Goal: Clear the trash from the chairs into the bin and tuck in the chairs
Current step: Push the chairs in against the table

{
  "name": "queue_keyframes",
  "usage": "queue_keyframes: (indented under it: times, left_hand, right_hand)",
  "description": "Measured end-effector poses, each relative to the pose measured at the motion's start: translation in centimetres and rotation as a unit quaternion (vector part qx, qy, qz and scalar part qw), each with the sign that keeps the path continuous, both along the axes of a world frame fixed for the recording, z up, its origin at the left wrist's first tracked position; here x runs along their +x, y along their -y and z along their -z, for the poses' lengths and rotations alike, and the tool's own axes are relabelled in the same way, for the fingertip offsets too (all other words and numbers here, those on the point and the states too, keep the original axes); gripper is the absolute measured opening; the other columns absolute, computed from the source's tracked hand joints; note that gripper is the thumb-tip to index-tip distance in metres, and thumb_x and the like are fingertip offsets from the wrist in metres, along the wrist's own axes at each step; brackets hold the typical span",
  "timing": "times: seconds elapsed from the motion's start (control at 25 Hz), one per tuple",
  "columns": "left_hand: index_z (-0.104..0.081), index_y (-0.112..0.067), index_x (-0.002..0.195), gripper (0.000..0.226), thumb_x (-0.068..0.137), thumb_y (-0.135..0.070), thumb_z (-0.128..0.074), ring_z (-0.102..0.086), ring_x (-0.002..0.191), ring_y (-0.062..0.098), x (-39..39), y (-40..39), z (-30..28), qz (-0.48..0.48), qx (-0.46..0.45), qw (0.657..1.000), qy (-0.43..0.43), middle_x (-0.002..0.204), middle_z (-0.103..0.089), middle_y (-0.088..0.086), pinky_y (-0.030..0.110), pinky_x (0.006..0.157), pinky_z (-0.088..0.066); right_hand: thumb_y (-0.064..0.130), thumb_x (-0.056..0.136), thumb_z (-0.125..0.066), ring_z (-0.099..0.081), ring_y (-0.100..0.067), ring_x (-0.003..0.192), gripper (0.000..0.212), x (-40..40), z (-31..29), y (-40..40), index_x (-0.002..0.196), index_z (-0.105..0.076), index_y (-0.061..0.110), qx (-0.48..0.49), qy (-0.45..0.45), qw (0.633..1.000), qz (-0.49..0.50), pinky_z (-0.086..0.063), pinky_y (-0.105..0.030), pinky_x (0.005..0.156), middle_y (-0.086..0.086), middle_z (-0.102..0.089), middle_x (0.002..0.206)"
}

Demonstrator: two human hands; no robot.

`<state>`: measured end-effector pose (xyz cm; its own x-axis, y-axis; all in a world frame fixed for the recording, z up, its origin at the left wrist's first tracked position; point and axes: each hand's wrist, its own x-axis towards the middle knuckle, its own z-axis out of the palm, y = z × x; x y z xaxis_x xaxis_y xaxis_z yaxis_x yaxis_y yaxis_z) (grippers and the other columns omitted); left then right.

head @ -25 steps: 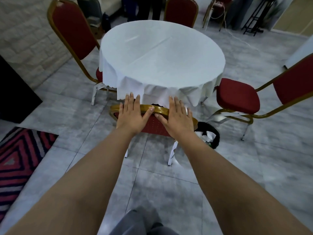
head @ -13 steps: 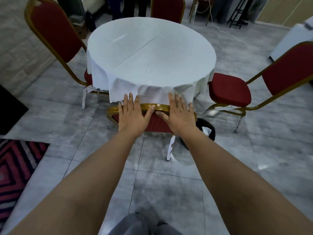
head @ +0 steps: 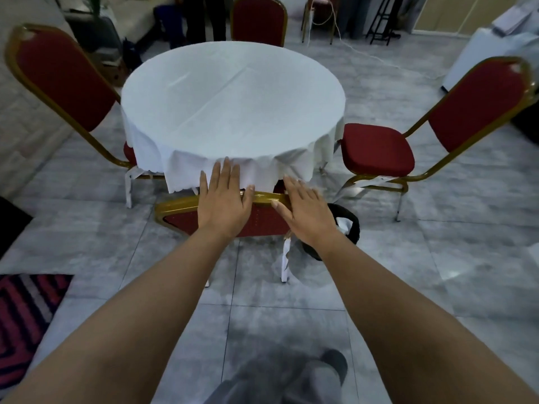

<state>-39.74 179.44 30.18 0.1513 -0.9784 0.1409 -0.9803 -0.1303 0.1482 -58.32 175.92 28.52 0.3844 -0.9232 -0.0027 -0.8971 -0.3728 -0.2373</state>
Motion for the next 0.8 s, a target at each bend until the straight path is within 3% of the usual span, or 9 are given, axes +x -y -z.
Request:
queue_keyframes:
  times: [0.12,0.52,0.68,0.8]
  left_hand:
    - [-0.015,-0.012,0.156,0.072,0.099,-0.056,-0.014,0.001,0.152,0.021,-4.0,2.7,-0.6,0.038,0.021,0.998,0.047,0.165,-0.005,0.007,0.045,0.122,0.005]
    - [-0.013,-0.011,0.157,0.068,0.102,-0.051,-0.015,-0.001,0.152,0.023,-26.9,11.8,1.4,0.130,0.080,0.988,0.003,0.164,-0.009,0.009,0.043,0.123,0.002]
    - [-0.008,-0.013,0.157,0.068,0.101,-0.052,-0.011,0.003,0.152,0.021,-35.7,15.2,3.0,0.186,0.126,0.974,-0.007,0.165,-0.005,0.008,0.043,0.123,0.003]
    - [-0.006,-0.014,0.157,0.070,0.101,-0.054,-0.010,0.001,0.152,0.021,-41.9,18.8,4.1,0.225,0.149,0.963,-0.024,0.165,-0.004,0.008,0.041,0.122,0.001]
  right_hand:
    - [0.058,0.101,-0.020,-0.007,-0.015,0.152,0.069,-4.4,0.3,1.4,0.158,-0.008,0.021,0.005,0.011,1.000,0.020,-0.007,-0.039,0.123,0.001,-0.012,0.165]
    - [0.053,0.102,-0.025,-0.013,-0.021,0.151,0.065,-27.6,1.0,7.1,0.157,-0.012,0.021,0.033,-0.009,0.991,0.130,-0.010,-0.043,0.121,-0.001,-0.012,0.165]
    - [0.051,0.102,-0.029,-0.023,-0.026,0.148,0.064,-37.9,2.0,8.9,0.155,-0.021,0.016,0.021,-0.017,0.980,0.196,-0.019,-0.044,0.119,-0.008,-0.022,0.163]
    - [0.051,0.102,-0.028,-0.021,-0.025,0.149,0.064,-44.7,2.8,11.1,0.155,-0.020,0.016,0.026,-0.026,0.969,0.245,-0.018,-0.044,0.120,-0.007,-0.020,0.163]
